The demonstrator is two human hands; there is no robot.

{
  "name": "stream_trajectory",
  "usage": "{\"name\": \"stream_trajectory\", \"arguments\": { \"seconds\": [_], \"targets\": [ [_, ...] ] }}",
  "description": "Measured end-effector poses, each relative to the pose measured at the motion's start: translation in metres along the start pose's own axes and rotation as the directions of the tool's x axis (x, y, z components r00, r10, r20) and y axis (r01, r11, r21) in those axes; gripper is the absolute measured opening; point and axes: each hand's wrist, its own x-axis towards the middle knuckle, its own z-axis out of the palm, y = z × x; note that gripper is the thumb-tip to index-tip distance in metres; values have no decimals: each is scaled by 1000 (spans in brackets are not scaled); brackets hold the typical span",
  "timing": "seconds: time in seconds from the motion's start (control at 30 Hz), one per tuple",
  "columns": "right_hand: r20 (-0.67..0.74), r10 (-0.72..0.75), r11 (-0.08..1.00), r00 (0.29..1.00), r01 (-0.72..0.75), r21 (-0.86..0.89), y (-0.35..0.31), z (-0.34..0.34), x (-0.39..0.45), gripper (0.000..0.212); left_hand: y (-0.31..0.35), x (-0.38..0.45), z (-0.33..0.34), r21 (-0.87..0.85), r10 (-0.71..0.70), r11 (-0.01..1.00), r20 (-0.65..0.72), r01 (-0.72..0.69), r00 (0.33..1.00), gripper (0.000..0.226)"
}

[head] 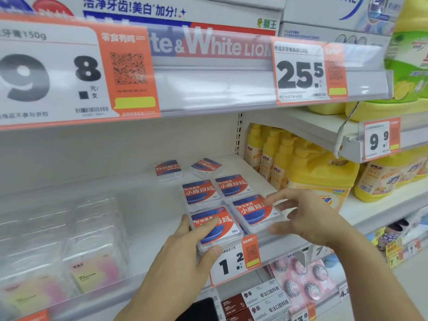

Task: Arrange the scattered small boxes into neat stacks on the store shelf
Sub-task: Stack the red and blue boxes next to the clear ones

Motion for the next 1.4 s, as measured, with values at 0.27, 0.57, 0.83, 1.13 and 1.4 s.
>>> {"name": "stream_trajectory", "arguments": {
  "seconds": [0.27, 0.57, 0.83, 1.13, 1.4],
  "targets": [
    [-8, 19, 996, 1000, -19, 84, 8, 0, 1, 44, -4, 4, 5, 7, -33, 999, -113, 34, 993, 58],
    [22, 13, 997, 1000, -14, 77, 8, 2, 1, 49, -1, 6, 12, 90, -79, 992, -146, 93, 986, 63],
    [62, 6, 997, 998, -11, 79, 8, 0, 2, 49, 6, 8, 14, 142, -122, 980, -141, 142, 983, 59],
    [-163, -205, 974, 965, 186, -128, -21, 22, 35, 33, 9, 44, -5, 153, 141, 984, -378, -89, 915, 44],
    [118, -211, 944, 970, 233, -231, -13, 33, 43, 39, 0, 58, 5, 270, 131, 961, -232, -65, 964, 47]
  ]
}}
